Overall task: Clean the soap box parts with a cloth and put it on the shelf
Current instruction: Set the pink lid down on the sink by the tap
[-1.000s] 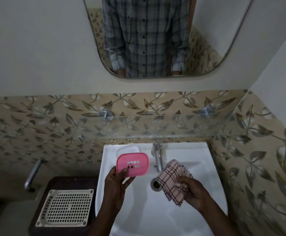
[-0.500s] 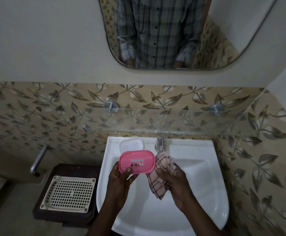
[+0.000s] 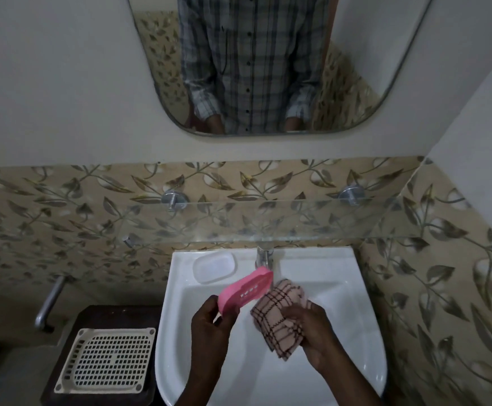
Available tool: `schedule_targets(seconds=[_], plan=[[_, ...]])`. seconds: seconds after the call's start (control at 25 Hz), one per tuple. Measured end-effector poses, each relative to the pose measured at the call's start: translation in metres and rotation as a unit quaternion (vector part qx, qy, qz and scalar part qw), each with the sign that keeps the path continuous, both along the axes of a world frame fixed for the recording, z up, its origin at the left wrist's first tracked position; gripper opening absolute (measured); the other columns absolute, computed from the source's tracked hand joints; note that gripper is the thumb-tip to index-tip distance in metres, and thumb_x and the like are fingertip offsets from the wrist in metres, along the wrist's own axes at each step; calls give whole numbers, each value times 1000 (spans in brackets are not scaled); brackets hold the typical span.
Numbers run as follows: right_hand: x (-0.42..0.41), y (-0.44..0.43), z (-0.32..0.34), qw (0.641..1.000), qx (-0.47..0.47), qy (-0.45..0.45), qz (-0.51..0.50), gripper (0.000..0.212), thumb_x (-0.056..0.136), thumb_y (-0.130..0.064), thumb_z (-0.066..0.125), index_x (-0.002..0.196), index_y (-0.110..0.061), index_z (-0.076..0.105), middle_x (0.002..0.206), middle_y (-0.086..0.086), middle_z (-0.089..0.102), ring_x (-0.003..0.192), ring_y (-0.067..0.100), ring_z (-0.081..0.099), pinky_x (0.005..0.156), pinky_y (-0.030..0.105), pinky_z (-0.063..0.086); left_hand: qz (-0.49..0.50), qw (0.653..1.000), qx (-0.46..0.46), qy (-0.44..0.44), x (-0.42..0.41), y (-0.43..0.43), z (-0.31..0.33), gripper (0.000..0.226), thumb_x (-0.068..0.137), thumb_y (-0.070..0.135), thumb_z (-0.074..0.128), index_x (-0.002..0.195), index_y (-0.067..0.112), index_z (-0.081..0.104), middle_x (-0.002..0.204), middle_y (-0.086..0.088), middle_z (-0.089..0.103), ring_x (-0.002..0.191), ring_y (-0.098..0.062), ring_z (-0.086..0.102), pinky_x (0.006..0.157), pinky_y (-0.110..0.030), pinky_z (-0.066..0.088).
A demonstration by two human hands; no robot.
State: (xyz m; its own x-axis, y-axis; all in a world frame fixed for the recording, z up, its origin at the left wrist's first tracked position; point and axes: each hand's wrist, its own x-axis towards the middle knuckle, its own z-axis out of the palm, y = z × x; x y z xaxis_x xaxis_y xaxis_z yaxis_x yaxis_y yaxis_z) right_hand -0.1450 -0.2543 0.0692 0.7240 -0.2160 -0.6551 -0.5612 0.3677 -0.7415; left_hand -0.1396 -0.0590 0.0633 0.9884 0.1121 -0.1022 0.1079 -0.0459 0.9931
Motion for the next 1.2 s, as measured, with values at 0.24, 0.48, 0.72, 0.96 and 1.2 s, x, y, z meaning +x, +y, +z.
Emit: schedule_targets(seconds=[0.24, 0.48, 0.72, 0.96, 1.2], plan=[[-15, -50, -14, 992, -32, 37, -121, 12, 81, 3, 65, 92, 3, 71, 83, 29, 73, 75, 41, 71, 72, 49, 58, -155, 880, 366, -261, 63, -104, -5, 25, 79, -3, 70, 100, 10, 74, 107, -7, 70, 97, -23, 63, 71, -32, 55], [-46, -69, -47, 979, -27, 102, -172, 13, 80, 5, 68, 90, -2, 71, 84, 26, 73, 80, 41, 70, 77, 50, 57, -409, 684, 563, -217, 143, -160, -43, 28, 97, 13, 45, 118, 7, 61, 129, -13, 58, 118, -29, 56, 94, -38, 48], [-64, -64, -65, 974, -22, 107, -200, 7, 79, 7, 66, 86, 5, 68, 79, 25, 73, 68, 36, 69, 64, 40, 56, -485, 620, 587, -190, 136, -165, -74, 56, 85, 34, 62, 124, -5, 54, 143, -21, 36, 127, -35, 43, 77, -40, 55], [-50, -56, -62, 978, -13, 77, -191, 13, 81, 9, 64, 87, 1, 71, 79, 23, 75, 68, 35, 70, 62, 38, 57, -397, 621, 645, -199, 141, -169, -93, 60, 97, 47, 50, 132, -2, 57, 141, -24, 39, 125, -41, 38, 110, -48, 32], [-47, -55, -62, 981, 0, 62, -183, 17, 83, 9, 64, 91, -4, 71, 77, 16, 77, 68, 32, 72, 56, 33, 58, -370, 614, 674, -180, 141, -167, -99, 42, 96, 12, 54, 133, -6, 50, 146, -34, 34, 136, -51, 34, 116, -53, 26]])
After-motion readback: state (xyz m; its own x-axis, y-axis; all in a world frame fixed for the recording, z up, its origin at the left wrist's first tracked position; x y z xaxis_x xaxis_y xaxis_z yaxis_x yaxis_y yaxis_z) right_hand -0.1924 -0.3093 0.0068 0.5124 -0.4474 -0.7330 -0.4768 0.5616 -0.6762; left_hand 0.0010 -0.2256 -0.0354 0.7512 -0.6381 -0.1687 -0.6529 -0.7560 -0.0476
